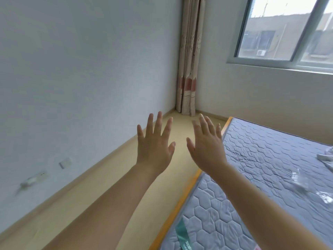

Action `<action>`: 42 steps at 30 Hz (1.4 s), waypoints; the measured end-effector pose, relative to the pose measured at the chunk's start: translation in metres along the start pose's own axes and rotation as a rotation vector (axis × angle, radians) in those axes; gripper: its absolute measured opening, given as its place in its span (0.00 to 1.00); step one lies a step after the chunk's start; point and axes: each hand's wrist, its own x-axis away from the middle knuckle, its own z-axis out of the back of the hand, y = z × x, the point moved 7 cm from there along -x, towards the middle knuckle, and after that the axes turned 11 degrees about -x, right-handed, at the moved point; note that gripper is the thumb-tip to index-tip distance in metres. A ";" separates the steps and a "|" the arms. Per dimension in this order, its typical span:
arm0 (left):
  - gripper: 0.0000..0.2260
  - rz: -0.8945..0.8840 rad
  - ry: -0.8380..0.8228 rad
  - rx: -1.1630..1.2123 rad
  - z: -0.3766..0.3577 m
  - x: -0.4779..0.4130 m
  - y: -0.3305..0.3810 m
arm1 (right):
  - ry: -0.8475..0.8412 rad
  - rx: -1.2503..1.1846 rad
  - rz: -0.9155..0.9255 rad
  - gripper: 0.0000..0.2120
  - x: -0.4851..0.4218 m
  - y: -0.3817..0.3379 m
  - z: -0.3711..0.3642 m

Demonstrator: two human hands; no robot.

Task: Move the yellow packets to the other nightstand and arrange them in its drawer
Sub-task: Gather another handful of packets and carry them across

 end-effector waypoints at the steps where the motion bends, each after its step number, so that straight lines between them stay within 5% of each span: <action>1: 0.31 0.008 -0.015 0.005 -0.013 -0.009 -0.012 | 0.001 -0.005 0.008 0.28 -0.014 -0.004 -0.015; 19: 0.30 -0.236 -0.114 0.023 -0.277 -0.386 -0.142 | -0.014 0.085 -0.181 0.29 -0.369 0.072 -0.268; 28: 0.31 -0.443 0.046 0.111 -0.404 -0.610 -0.160 | 0.059 0.187 -0.283 0.28 -0.558 0.141 -0.371; 35: 0.31 -0.578 0.144 0.218 -0.455 -0.805 -0.139 | 0.097 0.247 -0.432 0.28 -0.718 0.231 -0.409; 42: 0.31 -0.694 0.199 0.280 -0.520 -0.958 -0.039 | 0.185 0.338 -0.521 0.27 -0.809 0.374 -0.434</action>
